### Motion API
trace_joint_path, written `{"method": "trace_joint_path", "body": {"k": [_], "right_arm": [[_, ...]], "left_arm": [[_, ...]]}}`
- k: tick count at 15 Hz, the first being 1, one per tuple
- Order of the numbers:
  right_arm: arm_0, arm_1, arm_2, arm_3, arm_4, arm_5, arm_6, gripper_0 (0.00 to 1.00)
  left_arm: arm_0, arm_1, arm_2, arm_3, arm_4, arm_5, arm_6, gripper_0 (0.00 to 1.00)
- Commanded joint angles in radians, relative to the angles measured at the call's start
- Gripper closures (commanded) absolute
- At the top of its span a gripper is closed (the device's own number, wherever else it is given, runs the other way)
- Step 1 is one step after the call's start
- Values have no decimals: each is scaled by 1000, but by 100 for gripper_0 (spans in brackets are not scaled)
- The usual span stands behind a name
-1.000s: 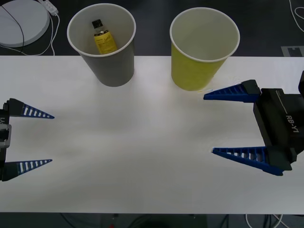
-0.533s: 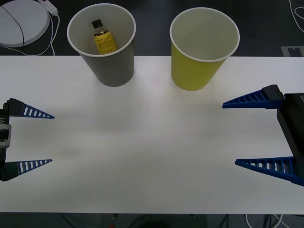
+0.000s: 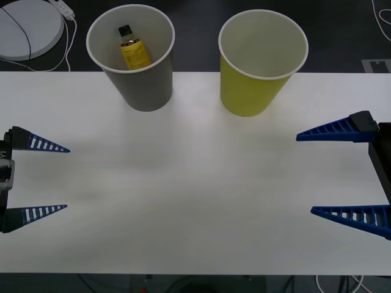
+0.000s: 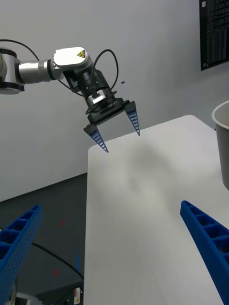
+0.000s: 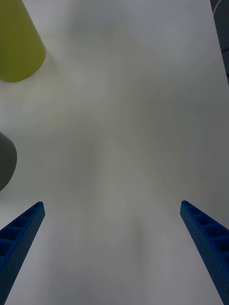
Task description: Put the can into the green bin and the plastic bottle into the gray bin
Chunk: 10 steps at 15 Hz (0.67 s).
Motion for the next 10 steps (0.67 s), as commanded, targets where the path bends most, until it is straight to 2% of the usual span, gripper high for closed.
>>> {"method": "trace_joint_path", "body": {"k": [1, 7, 10], "right_arm": [[0, 14, -28, 3, 31, 0, 12, 0], [8, 55, -130, -2, 172, -12, 36, 0], [28, 55, -153, -2, 198, -15, 48, 0]], "left_arm": [[0, 0, 0, 0, 0, 0, 0, 0], [0, 0, 0, 0, 0, 0, 0, 0], [0, 0, 0, 0, 0, 0, 0, 0]]}}
